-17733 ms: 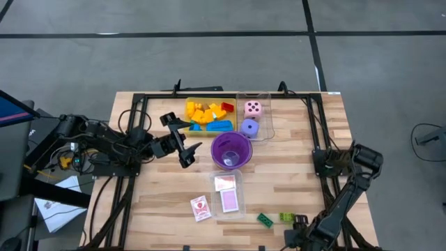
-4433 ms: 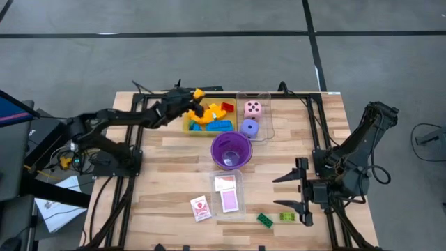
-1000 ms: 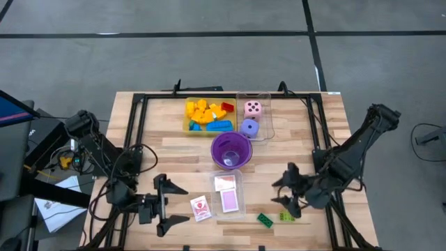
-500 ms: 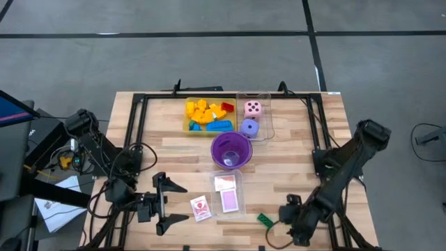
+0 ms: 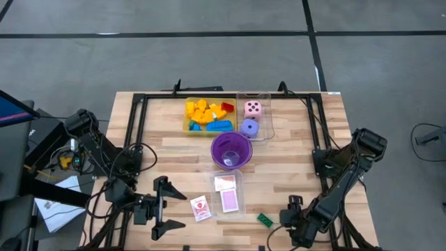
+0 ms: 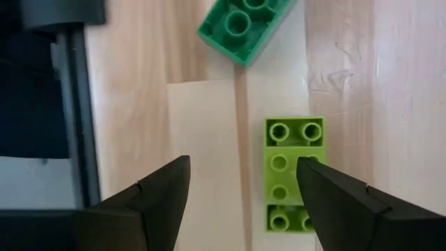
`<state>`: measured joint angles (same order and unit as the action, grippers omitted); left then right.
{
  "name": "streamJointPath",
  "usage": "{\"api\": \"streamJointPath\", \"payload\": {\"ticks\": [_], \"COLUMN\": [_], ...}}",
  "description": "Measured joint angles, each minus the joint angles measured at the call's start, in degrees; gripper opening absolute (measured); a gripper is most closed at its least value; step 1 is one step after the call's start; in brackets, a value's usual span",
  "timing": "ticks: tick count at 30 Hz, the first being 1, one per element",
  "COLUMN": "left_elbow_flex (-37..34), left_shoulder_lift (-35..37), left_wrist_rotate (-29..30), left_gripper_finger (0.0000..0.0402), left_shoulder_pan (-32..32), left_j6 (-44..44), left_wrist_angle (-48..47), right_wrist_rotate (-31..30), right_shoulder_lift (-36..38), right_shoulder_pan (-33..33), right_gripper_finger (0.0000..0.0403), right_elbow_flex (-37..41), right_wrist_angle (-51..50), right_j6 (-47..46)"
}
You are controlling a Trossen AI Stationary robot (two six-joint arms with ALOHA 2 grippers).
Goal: Pick & Place Toys
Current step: Put the light green game piece into the yellow bin
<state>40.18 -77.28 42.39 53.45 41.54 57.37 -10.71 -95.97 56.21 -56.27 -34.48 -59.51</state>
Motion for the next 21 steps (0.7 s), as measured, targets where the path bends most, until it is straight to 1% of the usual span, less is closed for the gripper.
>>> {"api": "streamJointPath", "payload": {"ticks": [4,6,11,21], "left_elbow_flex": [0.0,0.0,0.0,0.0], "left_shoulder_lift": [0.0,0.0,0.0,0.0], "left_wrist_rotate": [0.0,0.0,-0.2,-0.2], "left_gripper_finger": [0.0387,0.0387,0.0387,0.0387], "left_shoulder_pan": [-0.2,-0.2,-0.2,-0.2], "left_j6": [-0.5,-1.5,-2.6,-3.3], "left_wrist_angle": [-1.1,-1.5,-2.0,-2.1], "right_wrist_rotate": [-2.2,-3.0,-3.8,-3.8], "right_shoulder_lift": [0.9,0.9,-0.2,-4.5], "right_shoulder_pan": [0.1,0.0,0.1,1.8], "right_gripper_finger": [0.0256,0.0256,0.0256,0.0256], "right_elbow_flex": [0.0,0.0,0.0,0.0], "right_wrist_angle": [-0.4,-2.4,-4.3,-4.5], "right_j6": [-0.1,-0.1,-0.1,-0.1]}}
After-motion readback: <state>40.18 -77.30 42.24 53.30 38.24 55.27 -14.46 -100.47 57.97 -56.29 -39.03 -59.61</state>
